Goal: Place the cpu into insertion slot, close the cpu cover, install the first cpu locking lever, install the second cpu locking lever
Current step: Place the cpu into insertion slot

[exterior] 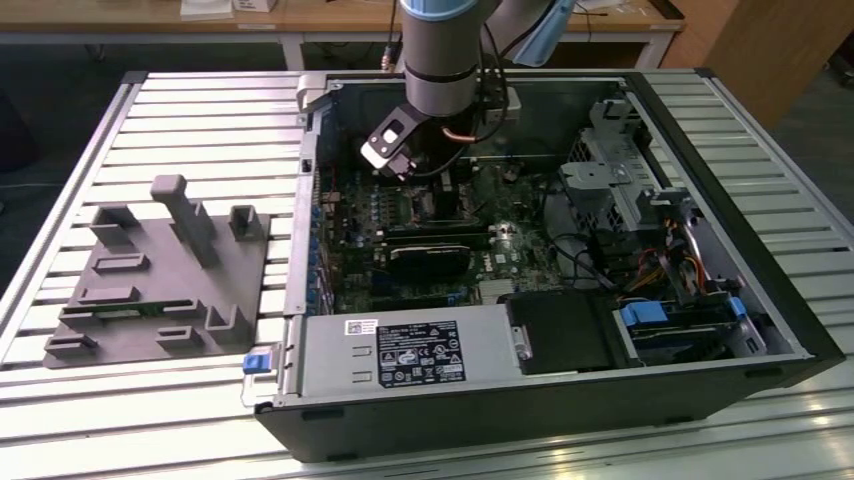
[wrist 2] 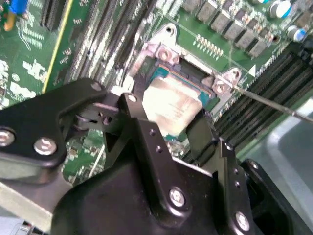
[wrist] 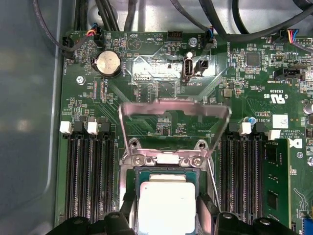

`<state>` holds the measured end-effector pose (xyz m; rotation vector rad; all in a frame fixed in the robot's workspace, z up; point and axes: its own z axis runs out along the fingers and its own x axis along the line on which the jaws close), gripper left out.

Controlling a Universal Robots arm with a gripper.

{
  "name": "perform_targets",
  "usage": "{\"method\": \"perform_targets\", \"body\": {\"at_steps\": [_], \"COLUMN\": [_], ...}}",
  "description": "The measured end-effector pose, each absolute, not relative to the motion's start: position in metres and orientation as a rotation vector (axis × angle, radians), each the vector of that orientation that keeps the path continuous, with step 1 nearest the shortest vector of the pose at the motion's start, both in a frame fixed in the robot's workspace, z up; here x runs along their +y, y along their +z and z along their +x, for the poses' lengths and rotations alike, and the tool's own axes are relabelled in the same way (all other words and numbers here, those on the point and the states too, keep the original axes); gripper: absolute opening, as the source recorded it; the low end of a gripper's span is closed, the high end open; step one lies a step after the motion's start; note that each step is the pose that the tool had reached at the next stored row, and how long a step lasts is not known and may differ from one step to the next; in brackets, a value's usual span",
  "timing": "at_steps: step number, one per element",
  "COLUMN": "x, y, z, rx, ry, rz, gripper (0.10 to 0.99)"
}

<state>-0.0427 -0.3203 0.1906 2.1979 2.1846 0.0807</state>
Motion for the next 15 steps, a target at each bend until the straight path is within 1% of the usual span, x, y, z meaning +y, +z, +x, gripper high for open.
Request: {"method": "perform_targets", "body": {"at_steps": [1, 6, 15], "x": [-0.32, -0.321, -0.32], "y": [0.191, 0.192, 0.204], "z": [-0.043, -0.043, -0.043], "rx": [2.184, 2.184, 2.184], "ry": [0.08, 0.079, 0.079], "rz": [2.198, 2.198, 2.198], "gripper": [0.612, 0.612, 0.612]}}
